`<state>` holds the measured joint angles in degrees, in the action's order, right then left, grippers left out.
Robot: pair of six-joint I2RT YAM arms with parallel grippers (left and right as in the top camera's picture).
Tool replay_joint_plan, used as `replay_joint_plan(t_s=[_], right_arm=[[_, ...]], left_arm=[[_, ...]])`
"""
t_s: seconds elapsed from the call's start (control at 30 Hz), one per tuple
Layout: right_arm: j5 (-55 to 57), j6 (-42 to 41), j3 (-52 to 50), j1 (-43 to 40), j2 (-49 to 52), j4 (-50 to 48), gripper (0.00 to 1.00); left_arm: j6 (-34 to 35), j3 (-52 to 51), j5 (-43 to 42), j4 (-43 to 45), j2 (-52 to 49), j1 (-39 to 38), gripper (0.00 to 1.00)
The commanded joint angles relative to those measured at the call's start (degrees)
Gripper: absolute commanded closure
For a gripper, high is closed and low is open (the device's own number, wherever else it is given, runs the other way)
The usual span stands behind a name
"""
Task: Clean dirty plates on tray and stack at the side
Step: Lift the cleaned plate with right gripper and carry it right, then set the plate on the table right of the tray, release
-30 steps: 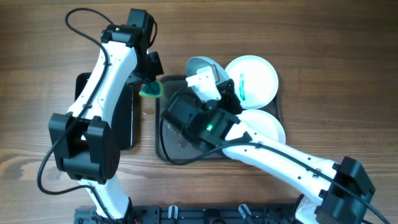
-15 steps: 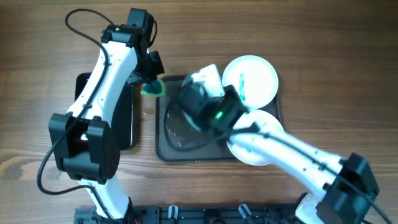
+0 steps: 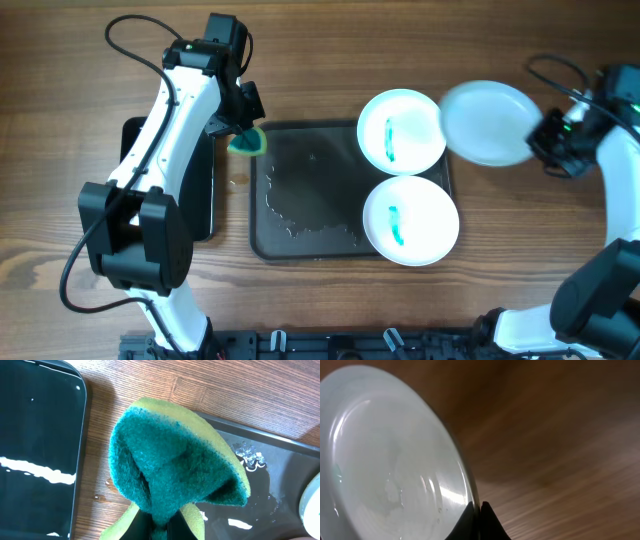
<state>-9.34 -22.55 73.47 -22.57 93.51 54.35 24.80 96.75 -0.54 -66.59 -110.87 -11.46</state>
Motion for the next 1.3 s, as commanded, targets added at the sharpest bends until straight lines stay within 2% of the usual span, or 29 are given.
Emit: replay_joint_plan(t_s=[0.0,0.07,0.23,0.3,0.33,0.37,0.43,0.53,0.57,0.6,0.67,0.8,0.87,1.1,1.27], right_arm=[[4.35,-4.22,-7.21,-5.18,-1.14,-4.44,0.96],[9.16,-6.14,-15.43,-6.34,-1.09,-11.80,0.96],[14.73,-7.41,-21.94,-6.32,-1.09,-20.15,0.95],[14.29,-6.12,-21.97,-6.27,-1.09,-20.24,0.85],[11.37,-3.69,-21.94,-6.27,-1.14,-20.17,0.78],[8.79,-2.27,-21.70,-6.27,-1.27,-19.47,0.76],[-0.42,0.76,-18.86,-6.27,-2.27,-12.26,0.75],[-17.66,13.18,-16.90,-5.44,-5.01,-2.08,0.75],[-19.23,15.89,-16.92,-4.68,-5.05,0.02,0.74],[-18.99,19.08,-17.25,-2.58,-5.01,2.93,0.74],[-18.58,19.52,-19.32,2.25,-4.96,2.82,0.74],[-5.55,13.22,-23.63,13.68,-4.96,-2.49,0.75],[-3.52,12.96,-23.67,17.09,-4.96,-3.37,0.76],[1.68,13.16,-23.69,19.78,-4.85,-5.09,0.78],[0.90,13.68,-24.41,20.28,-4.85,-6.67,0.78]], left_arm=[[1.01,0.98,-0.74,0.17,1.22,-0.04,0.96],[1.01,0.98,-0.74,0.15,1.22,-0.04,0.96],[1.01,0.98,-0.74,0.15,1.22,-0.04,0.96],[1.01,0.98,-0.74,0.15,1.22,-0.04,0.96],[1.01,0.98,-0.74,0.15,1.22,-0.04,0.96],[1.01,0.98,-0.74,0.15,1.22,-0.04,0.96],[1.01,0.98,-0.76,0.15,1.22,-0.04,0.96],[0.98,0.98,-2.08,0.15,1.22,-0.04,0.96],[0.98,0.98,-2.08,0.15,1.22,-0.04,0.96],[0.98,0.98,-2.08,0.13,1.22,-0.04,0.96],[0.92,0.98,-2.91,0.11,1.22,-0.04,0.96],[-0.59,0.98,-3.69,0.15,1.22,-1.88,0.96],[-0.59,0.98,-3.67,0.33,1.22,-2.73,0.96],[-0.57,0.98,-3.50,1.03,1.22,-3.80,0.96],[-0.57,0.98,-3.50,1.16,1.22,-3.80,0.96]])
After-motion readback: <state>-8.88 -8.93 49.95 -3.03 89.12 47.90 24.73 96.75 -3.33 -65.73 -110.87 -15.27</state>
